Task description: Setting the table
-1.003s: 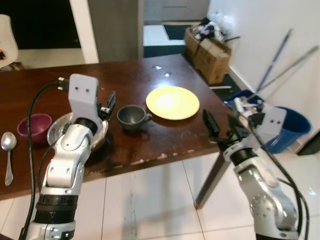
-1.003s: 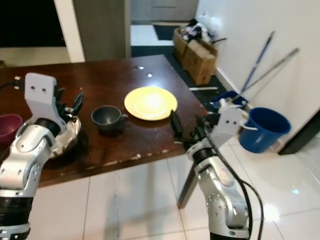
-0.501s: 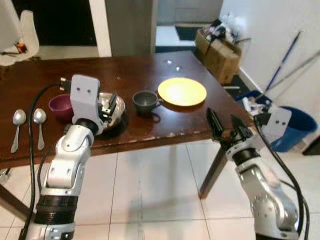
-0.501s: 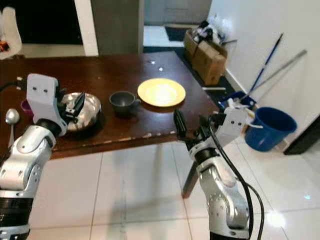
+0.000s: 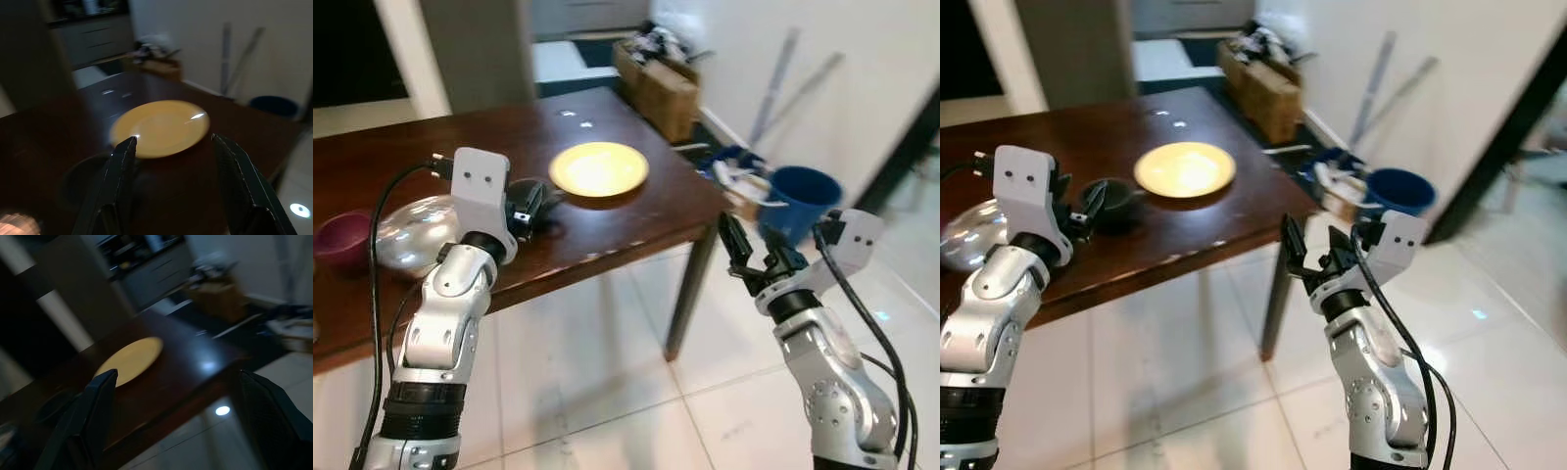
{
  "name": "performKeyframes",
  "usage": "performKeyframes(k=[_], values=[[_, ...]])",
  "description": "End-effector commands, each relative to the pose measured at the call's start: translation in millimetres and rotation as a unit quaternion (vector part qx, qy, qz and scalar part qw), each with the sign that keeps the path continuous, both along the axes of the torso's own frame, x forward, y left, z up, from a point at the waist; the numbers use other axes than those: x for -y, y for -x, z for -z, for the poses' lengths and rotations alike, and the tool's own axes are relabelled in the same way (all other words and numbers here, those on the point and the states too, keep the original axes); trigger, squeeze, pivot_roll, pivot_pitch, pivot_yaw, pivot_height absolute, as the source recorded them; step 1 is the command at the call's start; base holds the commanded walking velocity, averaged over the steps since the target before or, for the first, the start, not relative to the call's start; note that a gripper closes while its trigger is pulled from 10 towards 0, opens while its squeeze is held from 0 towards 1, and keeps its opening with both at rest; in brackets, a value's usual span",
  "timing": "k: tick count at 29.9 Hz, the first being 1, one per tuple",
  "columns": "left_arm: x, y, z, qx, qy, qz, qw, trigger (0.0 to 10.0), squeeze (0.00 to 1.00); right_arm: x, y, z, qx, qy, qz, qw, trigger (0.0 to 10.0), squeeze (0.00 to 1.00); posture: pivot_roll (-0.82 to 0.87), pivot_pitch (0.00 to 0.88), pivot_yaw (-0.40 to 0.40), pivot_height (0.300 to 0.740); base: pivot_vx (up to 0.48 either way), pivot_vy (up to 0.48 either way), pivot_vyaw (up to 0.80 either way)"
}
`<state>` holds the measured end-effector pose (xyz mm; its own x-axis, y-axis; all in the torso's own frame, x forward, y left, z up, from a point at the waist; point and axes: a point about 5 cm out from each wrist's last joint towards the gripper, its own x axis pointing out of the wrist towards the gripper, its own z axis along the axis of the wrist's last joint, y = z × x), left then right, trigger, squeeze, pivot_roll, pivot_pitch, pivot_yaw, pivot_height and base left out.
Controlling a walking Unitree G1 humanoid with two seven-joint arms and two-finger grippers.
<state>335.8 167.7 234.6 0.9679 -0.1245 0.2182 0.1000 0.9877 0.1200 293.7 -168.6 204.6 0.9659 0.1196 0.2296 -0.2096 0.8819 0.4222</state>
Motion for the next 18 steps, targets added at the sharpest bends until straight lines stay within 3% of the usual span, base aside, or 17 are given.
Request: performKeyframes(k=[1,18], values=[[0.7,-0.6,2.6,-0.010,0.002,0.003,1.000,10.0,0.00,-1.5,-0.6,0.9,-0.006,-0.008,-0.003,1.000,10.0,0.00,-0.10,0.000,0.052,0.740,0.000,0.000,-0.80],[1.8,0.1,4.2,-0.014,0.001,0.005,1.000,10.0,0.00,1.2,-1.6,-0.4,-0.010,-0.039,-0.002,0.999,10.0,0.00,-0.10,0.000,0.051,0.740,0.000,0.000,-0.80]])
